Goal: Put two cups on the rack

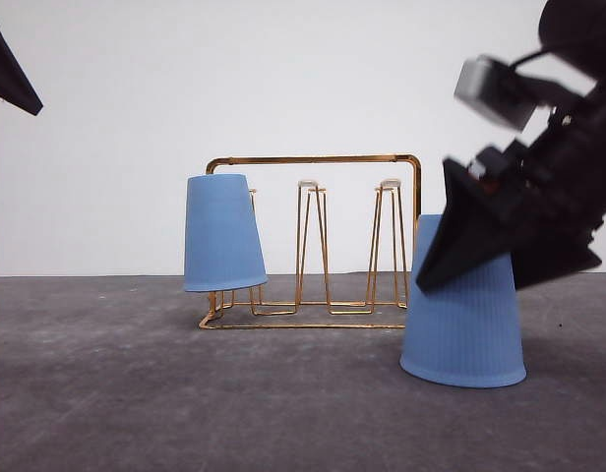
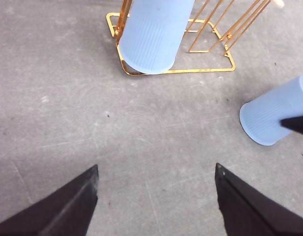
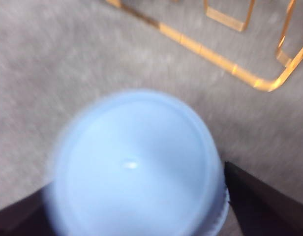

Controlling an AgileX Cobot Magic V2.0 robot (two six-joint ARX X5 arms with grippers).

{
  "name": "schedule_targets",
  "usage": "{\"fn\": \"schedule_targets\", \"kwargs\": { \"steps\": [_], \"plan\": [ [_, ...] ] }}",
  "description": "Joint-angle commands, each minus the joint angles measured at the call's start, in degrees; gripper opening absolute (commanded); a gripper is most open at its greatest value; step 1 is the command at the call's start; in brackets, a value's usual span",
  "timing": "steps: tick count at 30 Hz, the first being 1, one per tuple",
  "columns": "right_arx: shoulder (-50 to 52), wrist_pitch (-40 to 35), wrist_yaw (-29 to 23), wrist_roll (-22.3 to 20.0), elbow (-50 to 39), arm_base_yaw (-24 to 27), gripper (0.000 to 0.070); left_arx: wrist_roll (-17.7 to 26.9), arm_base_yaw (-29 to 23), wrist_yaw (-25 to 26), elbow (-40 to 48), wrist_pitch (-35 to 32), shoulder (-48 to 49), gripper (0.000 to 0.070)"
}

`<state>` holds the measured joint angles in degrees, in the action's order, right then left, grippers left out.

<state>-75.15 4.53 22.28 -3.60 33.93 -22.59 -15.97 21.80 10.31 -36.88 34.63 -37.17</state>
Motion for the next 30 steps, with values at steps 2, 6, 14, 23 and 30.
{"fn": "schedule_targets", "kwargs": {
  "steps": [2,6,14,23,30],
  "plan": [
    [-1.1,0.2,0.2,0.7,0.4,-0.7,0.0370,-0.2,0.2,-0.2,-0.1,-0.1,-0.3,0.0434],
    [1.3,4.4,0.1,3.0,2.4,-0.6,0.0351,-0.2,0.3,-0.2,-0.1,0.5,-0.3,0.0434],
    [5.7,26.9,-6.6,4.0,18.5,-0.6,0.0351,-0.2,0.3,-0.2,-0.1,0.5,-0.3,0.0434],
    [5.1,27.4,-8.9,4.0,31.9,-0.6,0.0352,-0.2,0.3,-0.2,-0.1,0.4,-0.3,0.0434],
    [1.6,16.9,-9.2,4.1,32.1,-0.6,0.0352,-0.2,0.3,-0.2,-0.1,0.5,-0.3,0.0434]
  ]
}}
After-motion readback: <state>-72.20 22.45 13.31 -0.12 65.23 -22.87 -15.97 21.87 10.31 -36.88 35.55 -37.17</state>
